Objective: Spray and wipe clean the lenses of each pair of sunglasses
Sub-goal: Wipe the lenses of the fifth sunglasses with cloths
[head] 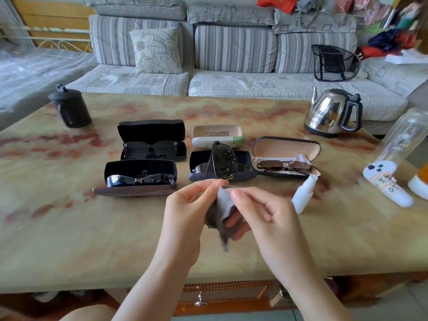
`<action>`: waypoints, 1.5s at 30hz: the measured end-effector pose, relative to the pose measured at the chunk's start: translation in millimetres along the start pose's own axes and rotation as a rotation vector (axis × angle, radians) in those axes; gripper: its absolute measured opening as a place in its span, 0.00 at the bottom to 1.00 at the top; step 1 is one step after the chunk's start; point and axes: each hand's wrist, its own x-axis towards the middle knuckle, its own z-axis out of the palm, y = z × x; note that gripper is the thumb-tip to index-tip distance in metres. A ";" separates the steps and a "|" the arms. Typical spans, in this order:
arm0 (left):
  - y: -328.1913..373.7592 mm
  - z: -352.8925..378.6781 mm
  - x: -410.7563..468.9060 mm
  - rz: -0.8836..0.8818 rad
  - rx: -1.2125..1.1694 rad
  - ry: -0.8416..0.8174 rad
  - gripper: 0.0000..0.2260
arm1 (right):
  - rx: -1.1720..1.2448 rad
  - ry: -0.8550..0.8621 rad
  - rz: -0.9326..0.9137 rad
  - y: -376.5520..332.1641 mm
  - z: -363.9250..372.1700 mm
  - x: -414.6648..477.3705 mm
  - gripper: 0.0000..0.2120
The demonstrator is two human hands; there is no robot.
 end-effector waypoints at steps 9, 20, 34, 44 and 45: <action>4.3 2.0 -2.7 -0.013 -0.034 0.021 0.10 | -0.304 0.253 -0.142 20.1 9.1 4.1 0.16; 0.7 2.6 -6.7 0.002 -0.028 -0.011 0.07 | 0.122 -0.015 0.377 12.2 3.9 10.8 0.15; 7.0 -1.2 -6.6 0.038 0.042 -0.082 0.12 | 0.275 -0.044 0.355 4.0 -1.3 10.2 0.12; 4.9 8.4 -16.4 0.012 -0.021 -0.242 0.14 | 0.155 0.204 0.212 6.0 5.1 11.8 0.21; 4.7 9.4 -16.8 0.048 -0.012 -0.218 0.13 | 0.135 0.194 0.192 7.1 6.0 11.5 0.23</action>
